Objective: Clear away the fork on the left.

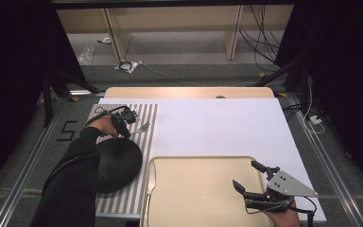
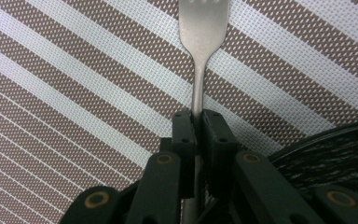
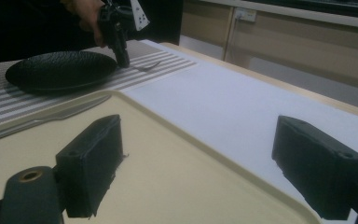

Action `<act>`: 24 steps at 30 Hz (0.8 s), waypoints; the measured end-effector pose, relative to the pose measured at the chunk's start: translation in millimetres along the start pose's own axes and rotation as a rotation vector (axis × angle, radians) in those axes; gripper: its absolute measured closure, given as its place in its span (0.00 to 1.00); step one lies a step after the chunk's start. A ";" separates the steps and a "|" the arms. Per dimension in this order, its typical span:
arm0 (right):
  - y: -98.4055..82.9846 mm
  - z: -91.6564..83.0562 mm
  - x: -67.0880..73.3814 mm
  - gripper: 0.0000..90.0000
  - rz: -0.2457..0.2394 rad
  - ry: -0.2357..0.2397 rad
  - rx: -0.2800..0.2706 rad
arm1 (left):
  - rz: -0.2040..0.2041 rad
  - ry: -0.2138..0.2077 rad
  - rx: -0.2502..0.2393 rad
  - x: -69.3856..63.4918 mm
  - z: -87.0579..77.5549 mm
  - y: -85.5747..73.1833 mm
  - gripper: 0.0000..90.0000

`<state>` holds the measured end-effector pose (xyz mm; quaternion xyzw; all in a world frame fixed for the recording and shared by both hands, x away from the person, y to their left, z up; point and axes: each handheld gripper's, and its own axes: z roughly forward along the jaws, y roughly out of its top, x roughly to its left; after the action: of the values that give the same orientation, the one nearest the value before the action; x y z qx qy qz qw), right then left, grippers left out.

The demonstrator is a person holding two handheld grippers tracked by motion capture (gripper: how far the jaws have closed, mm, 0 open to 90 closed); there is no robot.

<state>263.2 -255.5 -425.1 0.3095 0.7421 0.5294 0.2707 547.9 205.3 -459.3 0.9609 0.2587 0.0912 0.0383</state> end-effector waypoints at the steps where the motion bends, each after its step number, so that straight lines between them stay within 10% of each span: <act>1: 0.0 -0.1 -0.1 0.19 0.000 -0.001 0.000 | 0.003 0.002 -0.001 -0.4 -0.1 0.2 0.93; 24: 0.3 -0.6 0.1 0.19 0.002 -0.005 -0.001 | -0.039 0.184 -0.097 3.7 -33.3 2.7 0.94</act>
<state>262.7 -255.7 -424.7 0.3113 0.7407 0.5293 0.2725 545.9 205.7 -425.8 0.9402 0.2752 0.1909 0.0628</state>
